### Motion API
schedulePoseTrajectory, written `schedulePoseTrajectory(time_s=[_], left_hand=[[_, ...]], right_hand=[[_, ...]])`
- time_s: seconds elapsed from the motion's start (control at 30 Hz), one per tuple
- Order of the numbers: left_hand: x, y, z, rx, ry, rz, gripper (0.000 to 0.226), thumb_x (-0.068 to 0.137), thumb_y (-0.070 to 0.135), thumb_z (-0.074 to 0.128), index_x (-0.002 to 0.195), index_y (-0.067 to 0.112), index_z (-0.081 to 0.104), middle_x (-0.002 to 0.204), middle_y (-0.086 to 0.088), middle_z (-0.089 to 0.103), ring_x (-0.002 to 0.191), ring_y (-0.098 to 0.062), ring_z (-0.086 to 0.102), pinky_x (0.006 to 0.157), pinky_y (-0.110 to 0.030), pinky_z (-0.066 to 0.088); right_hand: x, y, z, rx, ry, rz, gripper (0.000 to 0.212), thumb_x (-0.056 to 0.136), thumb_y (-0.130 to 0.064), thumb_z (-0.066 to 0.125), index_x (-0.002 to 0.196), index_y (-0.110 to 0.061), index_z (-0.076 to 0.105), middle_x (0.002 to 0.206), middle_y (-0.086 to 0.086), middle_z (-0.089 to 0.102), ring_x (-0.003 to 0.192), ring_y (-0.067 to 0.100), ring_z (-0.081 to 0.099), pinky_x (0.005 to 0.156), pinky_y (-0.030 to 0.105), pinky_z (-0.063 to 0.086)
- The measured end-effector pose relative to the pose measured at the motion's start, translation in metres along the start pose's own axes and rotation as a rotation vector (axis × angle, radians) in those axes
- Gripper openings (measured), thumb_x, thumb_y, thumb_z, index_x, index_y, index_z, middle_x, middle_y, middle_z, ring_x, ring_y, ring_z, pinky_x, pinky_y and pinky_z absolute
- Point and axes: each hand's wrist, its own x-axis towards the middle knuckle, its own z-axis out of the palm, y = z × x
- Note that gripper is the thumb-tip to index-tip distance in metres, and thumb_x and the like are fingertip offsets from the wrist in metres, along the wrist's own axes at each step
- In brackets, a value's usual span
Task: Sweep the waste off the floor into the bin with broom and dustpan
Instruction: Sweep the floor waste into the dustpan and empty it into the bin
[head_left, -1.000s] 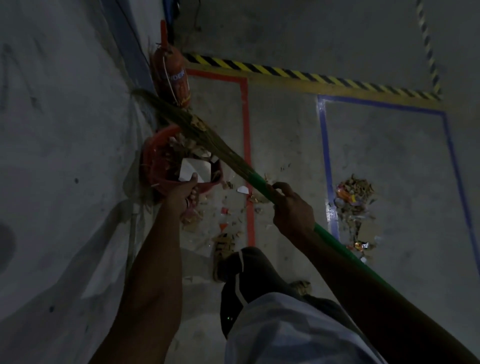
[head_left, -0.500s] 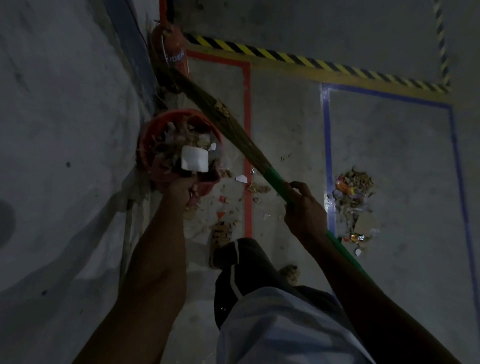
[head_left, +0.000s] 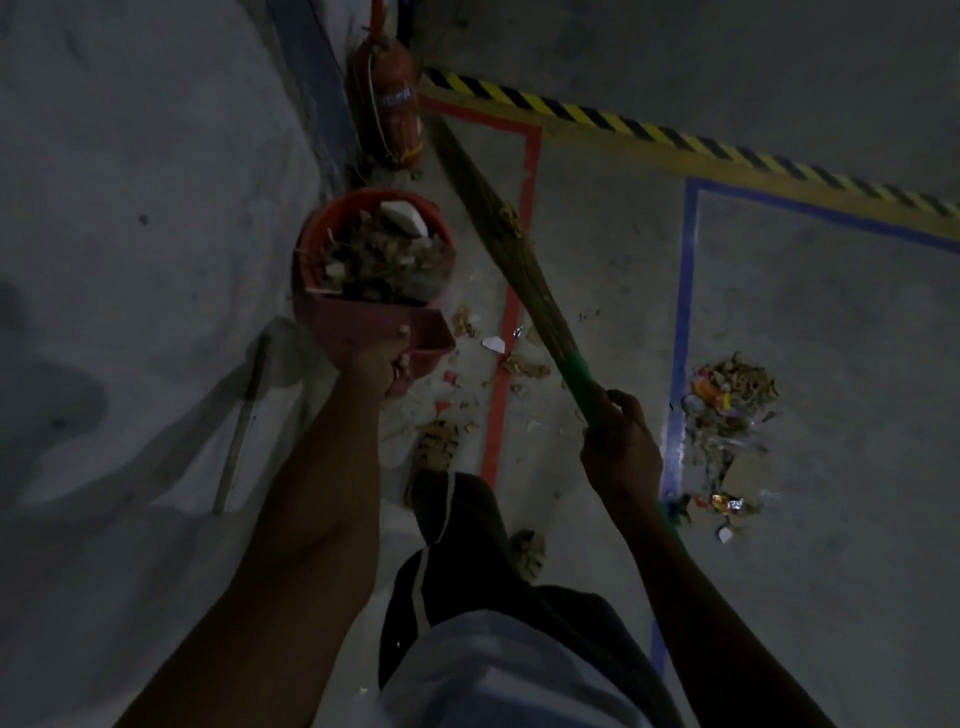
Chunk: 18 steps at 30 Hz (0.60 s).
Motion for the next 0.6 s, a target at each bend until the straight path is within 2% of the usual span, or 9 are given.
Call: schedulePoseTrajectory(time_s=[0.03, 0.1, 0.23, 0.37, 0.43, 0.5, 0.6], left_hand=[[-0.015, -0.017, 0.004, -0.035, -0.006, 0.049, 0.046, 0.1, 0.034, 0.063, 0.064, 0.013, 0.044, 0.039, 0.005, 0.046, 0.027, -0.003, 0.037, 0.037, -0.019, 0.037], [-0.035, -0.049, 0.013, -0.027, -0.009, 0.01, 0.047, 0.101, 0.035, 0.06, 0.064, 0.013, 0.042, 0.034, 0.007, 0.043, 0.027, -0.003, 0.035, 0.041, -0.02, 0.036], [-0.047, -0.145, 0.02, -0.068, 0.056, -0.069, 0.043, 0.102, 0.037, 0.058, 0.068, 0.014, 0.044, 0.035, 0.008, 0.041, 0.027, -0.002, 0.035, 0.033, -0.014, 0.032], [-0.027, -0.238, 0.03, -0.092, 0.099, -0.144, 0.049, 0.101, 0.044, 0.057, 0.065, 0.016, 0.041, 0.035, 0.008, 0.039, 0.027, -0.004, 0.033, 0.034, -0.013, 0.028], [-0.006, -0.274, 0.031, -0.093, 0.156, -0.157, 0.052, 0.094, 0.051, 0.067, 0.068, 0.01, 0.05, 0.04, -0.005, 0.045, 0.031, -0.007, 0.037, 0.037, -0.015, 0.033], [0.023, -0.309, 0.033, -0.111, 0.22, -0.137, 0.058, 0.081, 0.061, 0.076, 0.078, 0.004, 0.062, 0.054, -0.021, 0.052, 0.039, -0.01, 0.041, 0.043, -0.02, 0.037], [0.059, -0.342, 0.035, -0.19, 0.314, -0.109, 0.051, 0.087, 0.049, 0.076, 0.064, 0.013, 0.049, 0.044, -0.001, 0.046, 0.031, -0.009, 0.037, 0.037, -0.017, 0.032]], right_hand=[[-0.006, 0.008, 0.0, 0.016, -0.014, 0.011, 0.055, 0.088, -0.008, 0.063, 0.139, -0.022, 0.052, 0.138, -0.006, 0.046, 0.08, 0.018, 0.062, 0.056, 0.036, 0.055], [-0.017, 0.033, 0.011, 0.035, -0.046, 0.034, 0.054, 0.088, -0.009, 0.065, 0.139, -0.02, 0.053, 0.137, -0.004, 0.047, 0.081, 0.019, 0.061, 0.055, 0.032, 0.052], [-0.039, 0.099, 0.044, 0.082, -0.139, 0.13, 0.055, 0.088, -0.011, 0.066, 0.14, -0.018, 0.05, 0.131, 0.004, 0.055, 0.088, 0.031, 0.063, 0.06, 0.029, 0.041], [-0.05, 0.16, 0.104, 0.129, -0.294, 0.18, 0.061, 0.087, -0.01, 0.066, 0.145, -0.02, 0.048, 0.132, 0.01, 0.055, 0.1, 0.035, 0.062, 0.071, 0.037, 0.051], [-0.05, 0.181, 0.139, 0.116, -0.361, 0.181, 0.06, 0.087, -0.009, 0.066, 0.145, -0.016, 0.049, 0.13, 0.015, 0.055, 0.104, 0.038, 0.06, 0.077, 0.038, 0.05], [-0.048, 0.199, 0.182, 0.118, -0.405, 0.15, 0.059, 0.086, -0.008, 0.067, 0.143, -0.012, 0.05, 0.124, 0.021, 0.058, 0.102, 0.041, 0.061, 0.077, 0.038, 0.049], [-0.045, 0.213, 0.242, 0.147, -0.49, 0.098, 0.056, 0.087, -0.01, 0.066, 0.141, -0.005, 0.052, 0.118, 0.025, 0.061, 0.101, 0.044, 0.062, 0.077, 0.043, 0.051]])
